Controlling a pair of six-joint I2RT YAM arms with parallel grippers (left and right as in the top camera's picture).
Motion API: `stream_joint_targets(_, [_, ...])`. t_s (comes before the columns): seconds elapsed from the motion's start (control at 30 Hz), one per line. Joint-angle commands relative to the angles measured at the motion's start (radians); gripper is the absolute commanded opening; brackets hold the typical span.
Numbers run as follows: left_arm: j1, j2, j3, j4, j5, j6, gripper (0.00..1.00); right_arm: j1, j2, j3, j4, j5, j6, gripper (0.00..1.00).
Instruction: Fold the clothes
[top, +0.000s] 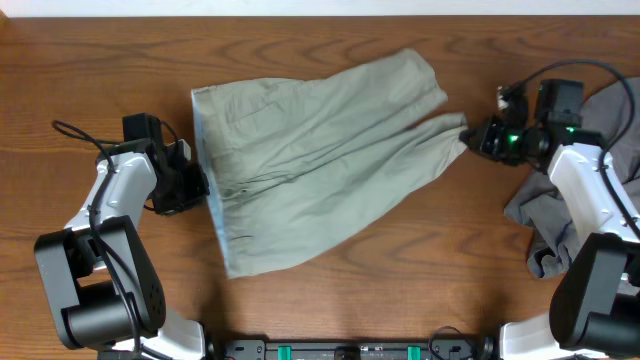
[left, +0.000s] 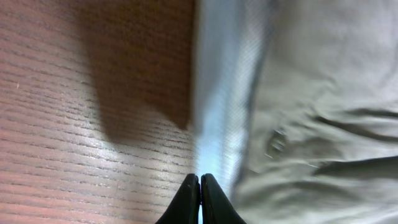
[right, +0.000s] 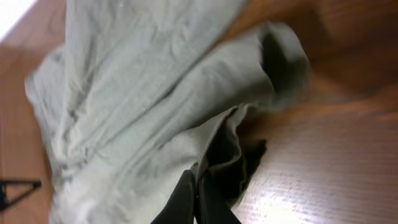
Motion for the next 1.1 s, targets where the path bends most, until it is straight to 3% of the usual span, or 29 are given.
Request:
stream_joint_targets(0.0, [-0.002, 0.010, -0.002, -0.001, 0.006, 0.006, 0.06, 0.003, 0.022, 0.006, 0.035, 0.028, 0.108, 0.01])
stream_joint_targets(0.23, [-0.002, 0.009, -0.002, -0.027, 0.011, 0.006, 0.06, 0.031, 0.113, 0.006, 0.098, -0.012, 0.140, 0.01])
stream_joint_targets(0.4, [-0.002, 0.009, -0.002, -0.107, 0.079, 0.006, 0.16, 0.035, 0.119, 0.006, 0.269, -0.180, 0.147, 0.01])
stream_joint_targets(0.57, [-0.002, 0.009, -0.002, -0.170, 0.196, 0.007, 0.17, 0.035, 0.119, 0.006, 0.404, -0.179, 0.302, 0.01])
stream_joint_targets(0.83, [-0.030, 0.009, -0.025, -0.274, 0.261, 0.052, 0.17, 0.037, 0.119, 0.006, 0.399, -0.178, 0.338, 0.01])
stream_joint_targets(0.87, [-0.042, 0.009, -0.042, -0.274, 0.267, 0.051, 0.21, 0.037, 0.119, 0.006, 0.397, -0.179, 0.333, 0.01])
stream_joint_targets(1.07, [-0.103, 0.009, -0.162, -0.176, 0.305, 0.027, 0.25, 0.037, 0.119, 0.006, 0.394, -0.178, 0.322, 0.01])
